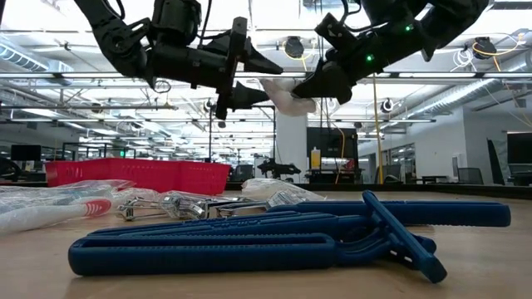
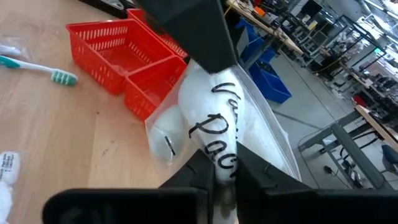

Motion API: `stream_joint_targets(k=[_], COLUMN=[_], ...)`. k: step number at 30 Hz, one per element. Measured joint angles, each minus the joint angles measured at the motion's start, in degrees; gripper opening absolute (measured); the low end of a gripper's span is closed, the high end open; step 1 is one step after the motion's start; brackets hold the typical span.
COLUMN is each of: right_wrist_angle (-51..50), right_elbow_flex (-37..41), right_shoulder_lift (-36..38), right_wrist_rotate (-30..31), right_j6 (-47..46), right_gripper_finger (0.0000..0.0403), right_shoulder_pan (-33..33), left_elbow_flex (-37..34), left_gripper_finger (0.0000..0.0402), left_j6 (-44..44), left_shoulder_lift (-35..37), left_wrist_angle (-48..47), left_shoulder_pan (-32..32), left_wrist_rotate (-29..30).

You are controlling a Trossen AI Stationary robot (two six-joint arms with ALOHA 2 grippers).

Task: Pick & Place Travel size toiletries
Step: Put the right vanity pack into the horizontal right red bin

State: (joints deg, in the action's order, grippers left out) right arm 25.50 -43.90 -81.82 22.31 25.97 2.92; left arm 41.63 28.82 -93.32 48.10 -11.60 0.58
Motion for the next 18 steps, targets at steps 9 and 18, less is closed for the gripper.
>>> stream_joint_targets(k=[9,18], right_wrist_angle=[0.0,-0.6], right_elbow_flex=[0.0,-0.1], right_shoulder_lift=[0.0,0.0], right_wrist_rotate=[0.0,-0.1], right_j6=[-0.2,-4.8], right_gripper_finger=[0.0024,0.0073], right_shoulder_pan=[0.0,0.0], left_elbow_flex=[0.6,0.6], left_gripper_finger=[0.0125,0.0017], left_j6=[1.0,-3.7], left_shoulder_lift=[0.0,0.0], left_wrist_angle=[-2.4,-2.9], left_shoulder_pan=[0.0,-0.4], left_wrist_rotate=[-0.7,-0.8])
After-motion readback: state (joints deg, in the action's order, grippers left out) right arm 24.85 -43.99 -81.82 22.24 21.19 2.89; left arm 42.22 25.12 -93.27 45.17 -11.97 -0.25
